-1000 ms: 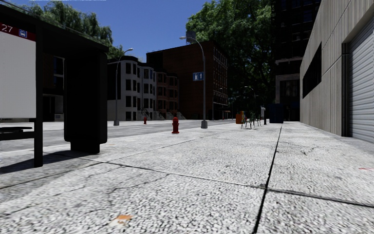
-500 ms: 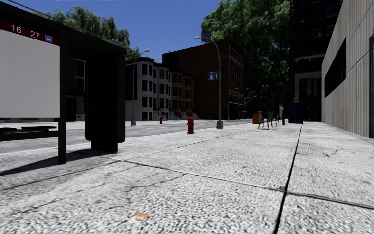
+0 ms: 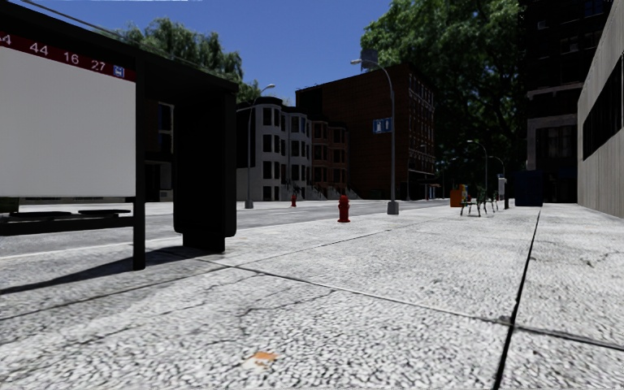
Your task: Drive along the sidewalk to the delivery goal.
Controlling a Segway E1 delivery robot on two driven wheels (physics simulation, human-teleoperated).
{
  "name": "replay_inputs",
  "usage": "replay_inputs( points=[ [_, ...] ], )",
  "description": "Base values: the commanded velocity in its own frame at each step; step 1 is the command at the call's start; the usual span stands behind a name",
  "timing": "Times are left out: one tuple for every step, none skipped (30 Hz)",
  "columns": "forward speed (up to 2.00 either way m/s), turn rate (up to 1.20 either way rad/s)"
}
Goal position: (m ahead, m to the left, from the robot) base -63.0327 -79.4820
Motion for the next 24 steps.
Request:
replay_inputs(
  points=[
    [0.00, 0.34],
    [0.00, 0.34],
    [0.00, 0.34],
    [0.00, 0.34],
    [0.00, 0.34],
    [0.00, 0.34],
    [0.00, 0.34],
    [0.00, 0.34],
    [0.00, 0.34],
    [0.00, 0.34],
    [0.00, 0.34],
    [0.00, 0.34],
    [0.00, 0.34],
    [0.00, 0.34],
    [0.00, 0.34],
    [0.00, 0.34],
    [0.00, 0.34],
    [0.00, 0.34],
    [0.00, 0.34],
    [0.00, 0.35],
    [0.00, 0.35],
    [0.00, 0.36],
    [0.00, 0.39],
    [0.00, 0.41]
  ],
)
